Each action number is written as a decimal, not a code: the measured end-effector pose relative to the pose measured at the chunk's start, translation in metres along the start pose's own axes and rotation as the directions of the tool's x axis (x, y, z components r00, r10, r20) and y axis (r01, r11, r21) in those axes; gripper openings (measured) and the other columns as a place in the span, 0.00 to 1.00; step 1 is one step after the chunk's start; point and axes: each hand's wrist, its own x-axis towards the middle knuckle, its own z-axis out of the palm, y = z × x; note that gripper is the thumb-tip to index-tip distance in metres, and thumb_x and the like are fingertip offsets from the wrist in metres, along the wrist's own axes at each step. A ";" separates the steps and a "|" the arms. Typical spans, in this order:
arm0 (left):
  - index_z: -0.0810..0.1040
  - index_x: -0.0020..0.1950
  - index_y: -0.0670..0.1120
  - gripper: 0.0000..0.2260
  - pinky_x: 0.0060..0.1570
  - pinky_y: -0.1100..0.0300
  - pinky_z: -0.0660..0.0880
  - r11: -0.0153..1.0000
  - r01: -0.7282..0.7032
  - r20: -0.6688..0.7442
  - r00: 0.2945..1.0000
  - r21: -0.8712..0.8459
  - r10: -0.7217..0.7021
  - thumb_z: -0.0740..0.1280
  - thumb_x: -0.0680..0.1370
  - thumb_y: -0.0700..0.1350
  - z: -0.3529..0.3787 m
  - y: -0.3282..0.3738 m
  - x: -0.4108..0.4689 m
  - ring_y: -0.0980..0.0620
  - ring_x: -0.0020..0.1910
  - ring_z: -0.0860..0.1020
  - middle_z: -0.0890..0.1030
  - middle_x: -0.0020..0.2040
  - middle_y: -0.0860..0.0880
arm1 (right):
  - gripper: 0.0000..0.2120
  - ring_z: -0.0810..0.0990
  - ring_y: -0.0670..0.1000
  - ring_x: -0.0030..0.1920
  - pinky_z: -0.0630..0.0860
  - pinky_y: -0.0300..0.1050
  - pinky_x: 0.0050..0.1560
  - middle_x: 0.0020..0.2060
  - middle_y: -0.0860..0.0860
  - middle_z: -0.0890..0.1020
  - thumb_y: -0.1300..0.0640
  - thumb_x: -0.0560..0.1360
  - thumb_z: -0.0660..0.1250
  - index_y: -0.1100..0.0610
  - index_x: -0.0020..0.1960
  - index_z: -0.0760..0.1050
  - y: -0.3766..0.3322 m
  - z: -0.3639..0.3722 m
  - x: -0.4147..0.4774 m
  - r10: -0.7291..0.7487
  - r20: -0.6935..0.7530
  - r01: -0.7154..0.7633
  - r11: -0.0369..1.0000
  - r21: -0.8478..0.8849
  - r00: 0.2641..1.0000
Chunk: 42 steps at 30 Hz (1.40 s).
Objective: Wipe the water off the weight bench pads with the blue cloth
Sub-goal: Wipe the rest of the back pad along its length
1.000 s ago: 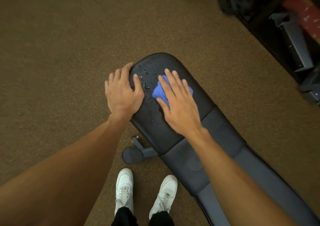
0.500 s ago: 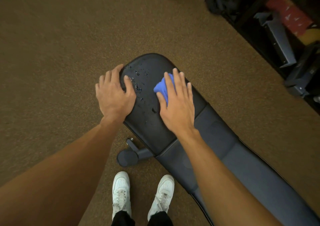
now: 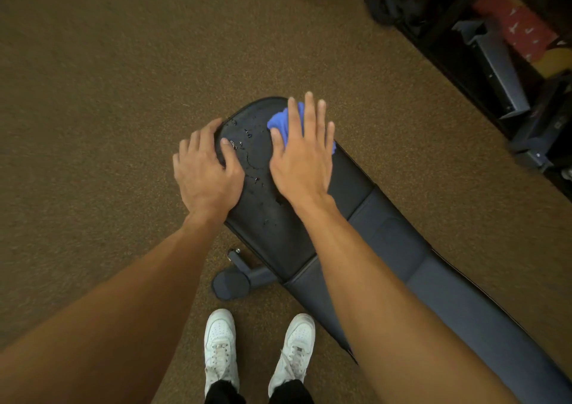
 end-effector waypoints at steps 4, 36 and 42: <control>0.78 0.75 0.49 0.20 0.63 0.47 0.70 1.000 0.004 -0.014 1.000 -0.009 -0.004 0.58 0.85 0.50 0.002 -0.002 0.000 0.44 0.63 0.77 0.83 0.67 0.49 | 0.28 0.48 0.58 0.85 0.50 0.62 0.83 0.85 0.55 0.54 0.45 0.88 0.52 0.55 0.85 0.57 -0.018 0.005 0.007 -0.267 0.036 0.266 0.964 0.030 0.963; 0.79 0.73 0.50 0.20 0.64 0.53 0.67 0.993 0.055 -0.011 0.998 -0.104 -0.056 0.57 0.84 0.48 0.000 -0.001 0.000 0.47 0.63 0.77 0.83 0.66 0.51 | 0.28 0.46 0.54 0.86 0.48 0.59 0.84 0.86 0.51 0.52 0.43 0.87 0.53 0.52 0.85 0.57 0.017 -0.005 0.005 -0.226 0.063 0.222 0.973 0.057 0.972; 0.79 0.73 0.49 0.21 0.64 0.51 0.68 0.990 0.053 0.014 0.999 -0.127 -0.052 0.56 0.84 0.49 -0.001 -0.003 0.002 0.47 0.64 0.77 0.83 0.66 0.51 | 0.28 0.47 0.55 0.86 0.50 0.61 0.83 0.86 0.52 0.53 0.46 0.88 0.54 0.54 0.85 0.57 -0.012 0.000 -0.012 -0.380 0.086 0.374 0.924 0.081 0.921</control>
